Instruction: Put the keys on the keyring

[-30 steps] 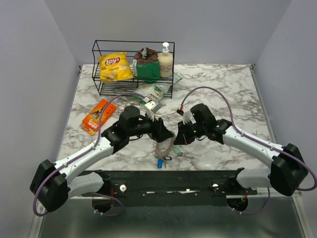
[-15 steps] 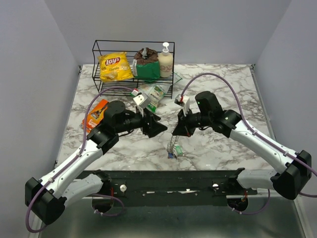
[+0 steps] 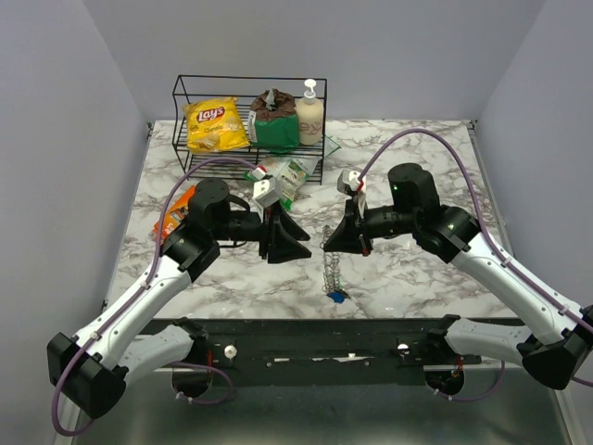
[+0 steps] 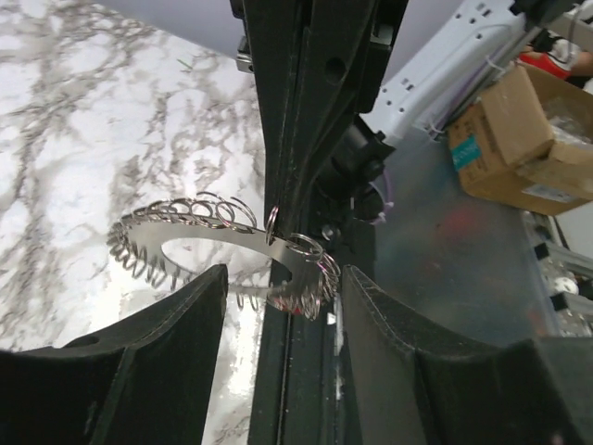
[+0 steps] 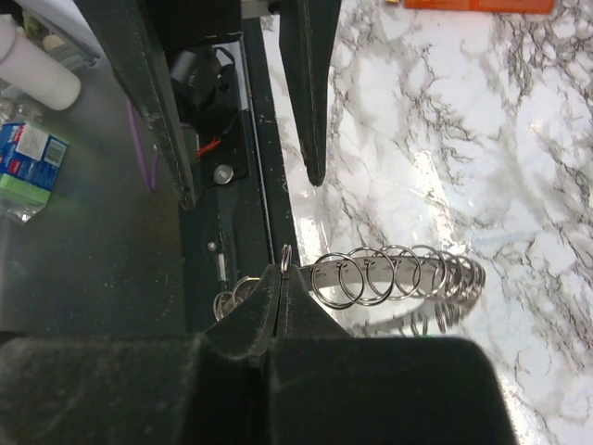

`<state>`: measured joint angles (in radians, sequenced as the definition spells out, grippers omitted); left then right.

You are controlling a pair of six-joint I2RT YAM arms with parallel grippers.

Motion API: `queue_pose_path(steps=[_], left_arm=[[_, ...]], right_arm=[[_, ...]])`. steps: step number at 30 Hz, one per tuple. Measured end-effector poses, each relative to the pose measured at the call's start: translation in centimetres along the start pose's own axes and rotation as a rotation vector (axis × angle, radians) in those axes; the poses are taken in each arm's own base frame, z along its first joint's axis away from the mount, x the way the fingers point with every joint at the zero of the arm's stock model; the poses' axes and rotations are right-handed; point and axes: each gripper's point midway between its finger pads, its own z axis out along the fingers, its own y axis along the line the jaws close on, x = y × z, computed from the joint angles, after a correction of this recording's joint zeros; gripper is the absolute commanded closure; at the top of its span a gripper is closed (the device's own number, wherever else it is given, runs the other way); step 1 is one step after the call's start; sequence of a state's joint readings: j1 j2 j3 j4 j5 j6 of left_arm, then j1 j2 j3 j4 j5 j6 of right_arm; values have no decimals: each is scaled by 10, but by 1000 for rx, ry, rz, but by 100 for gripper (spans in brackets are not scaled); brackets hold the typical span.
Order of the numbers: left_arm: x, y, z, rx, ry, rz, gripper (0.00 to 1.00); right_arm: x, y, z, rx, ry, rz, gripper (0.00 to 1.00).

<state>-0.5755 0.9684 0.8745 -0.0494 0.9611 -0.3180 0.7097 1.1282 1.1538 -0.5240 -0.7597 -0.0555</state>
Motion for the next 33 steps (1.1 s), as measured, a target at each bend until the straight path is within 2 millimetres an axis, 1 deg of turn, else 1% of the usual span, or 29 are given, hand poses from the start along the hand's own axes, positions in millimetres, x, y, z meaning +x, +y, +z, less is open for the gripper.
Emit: queue_pose_path(steps=[4,14,16,20,21,26,29,33], left_arm=[[0,-7,3,66,22,-16,46],[1,-8,9,122,40,-35,48],[1,-7,10,126,43,-38,51],[1,-8,15,141,52,-44,53],[0,-9,17,147,54,-42,56],[-5,-14,23,169,57,-29,62],[-4,-14,24,172,60,-30,66],[-1,-12,24,168,72,-31,74]], right_arm=[[-4,6,-1,-27,-10,-10,99],[-5,15,-1,-82,-16,-8,99],[-5,16,-1,-84,-16,-6,99],[-5,16,-1,-87,-16,-3,99],[-5,17,-1,-87,-16,-2,99],[-6,16,-1,-87,-18,-3,99],[-6,16,-1,-87,-20,-4,99],[-6,16,-1,-87,-20,-3,99]])
